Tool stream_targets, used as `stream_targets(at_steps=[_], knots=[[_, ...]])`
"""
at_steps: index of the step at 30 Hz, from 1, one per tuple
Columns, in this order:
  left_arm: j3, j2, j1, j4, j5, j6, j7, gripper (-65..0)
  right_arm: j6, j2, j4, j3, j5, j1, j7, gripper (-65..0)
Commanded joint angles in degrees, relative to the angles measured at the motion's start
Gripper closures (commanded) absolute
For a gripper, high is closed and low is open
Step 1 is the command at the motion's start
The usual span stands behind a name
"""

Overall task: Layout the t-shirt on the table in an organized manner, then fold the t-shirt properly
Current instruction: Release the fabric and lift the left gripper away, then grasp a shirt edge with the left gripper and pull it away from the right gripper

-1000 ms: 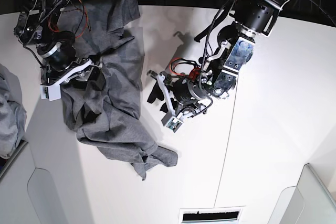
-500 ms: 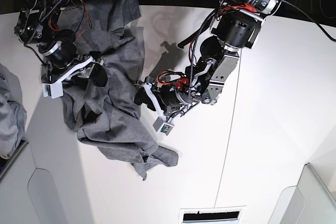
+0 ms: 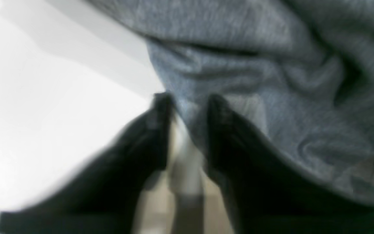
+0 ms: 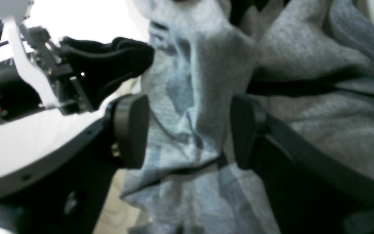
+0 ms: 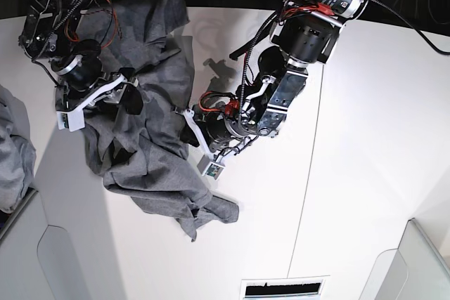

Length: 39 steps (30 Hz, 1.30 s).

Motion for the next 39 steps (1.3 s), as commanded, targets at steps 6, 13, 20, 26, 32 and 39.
stream_targets(at_steps=[6, 13, 20, 26, 32, 39], knots=[[-0.1, 0.4, -1.6, 1.0, 2.0, -5.3, 0.4, 0.0, 0.0, 0.4, -0.2, 0.0, -3.2, 0.6, 2.3, -38.8], [-7.3, 0.1, -2.0, 9.0, -4.3, -9.9, 7.4, 0.0, 0.0, 0.4, -1.7, 0.1, -4.2, 0.6, 4.0, -38.8], [-10.9, -7.0, -1.9, 18.4, -11.4, -11.9, 12.5, 0.0, 0.0, 0.7, -1.7, 0.1, -4.3, 0.6, 4.5, -38.8], [-10.9, -14.6, -1.1, 24.3, -16.3, -11.9, 16.0, 0.0, -4.8, 3.3, -3.5, 0.1, -9.3, 0.6, 8.2, -38.8], [-10.9, -21.9, 2.1, 30.4, -20.2, -11.9, 17.4, 0.0, -5.4, 4.5, -11.8, 0.0, -9.4, 0.8, 11.9, -33.4], [-10.9, -22.6, 3.9, 31.6, -20.8, -12.5, 17.4, 0.0, -3.3, 5.8, -7.8, 0.0, -3.2, 0.7, 11.0, 0.0]])
